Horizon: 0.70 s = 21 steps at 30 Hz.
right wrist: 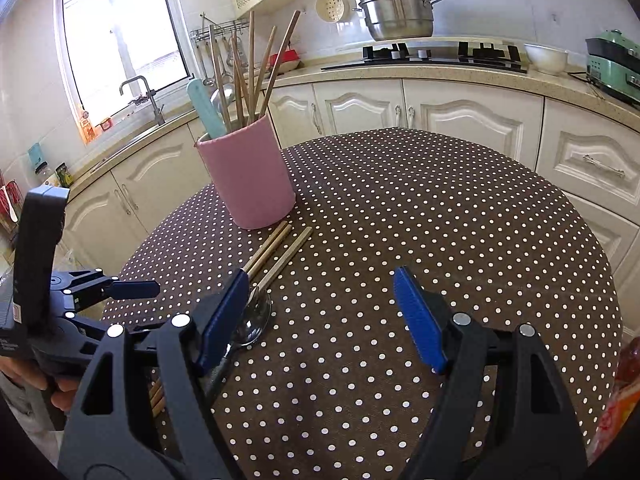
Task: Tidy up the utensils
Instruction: 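Move both open tools back down toward the remaining chopsticks and spoon, then grasp a chopstick with the left tool while the right tool grips the metal spoon handle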
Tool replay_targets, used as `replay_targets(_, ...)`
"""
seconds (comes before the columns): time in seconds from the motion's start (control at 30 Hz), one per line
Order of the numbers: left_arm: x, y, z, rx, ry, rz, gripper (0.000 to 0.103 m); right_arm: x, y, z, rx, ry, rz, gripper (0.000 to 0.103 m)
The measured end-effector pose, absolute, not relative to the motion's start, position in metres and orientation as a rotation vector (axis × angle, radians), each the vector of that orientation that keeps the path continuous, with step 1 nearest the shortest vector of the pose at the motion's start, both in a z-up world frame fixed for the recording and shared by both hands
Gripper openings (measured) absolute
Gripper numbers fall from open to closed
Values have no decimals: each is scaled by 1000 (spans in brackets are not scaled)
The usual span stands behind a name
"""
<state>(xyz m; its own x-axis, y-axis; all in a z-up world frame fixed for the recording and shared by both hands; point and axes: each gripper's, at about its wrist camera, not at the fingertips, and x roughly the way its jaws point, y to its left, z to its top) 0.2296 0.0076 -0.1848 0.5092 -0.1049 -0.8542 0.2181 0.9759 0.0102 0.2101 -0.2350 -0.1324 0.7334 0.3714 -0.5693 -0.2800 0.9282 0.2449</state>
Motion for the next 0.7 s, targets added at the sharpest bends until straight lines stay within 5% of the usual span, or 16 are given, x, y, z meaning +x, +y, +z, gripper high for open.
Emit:
replay_targets(0.47,265,-15,-189,192,1018,-124,74,224,-234,-137,152,700,362,74)
replay_targets(0.53,267,-19,-187,161,1015,-196,41,223,-232,-137,140,703,367,74)
replay_targets(0.63,262,-20,-185,160,1007,-206,15,220,-223,-140,103,734,384,74)
replay_targets(0.7,258,-13,-184,118,1014,-200,6,218,-214,-145,68,781,404,74)
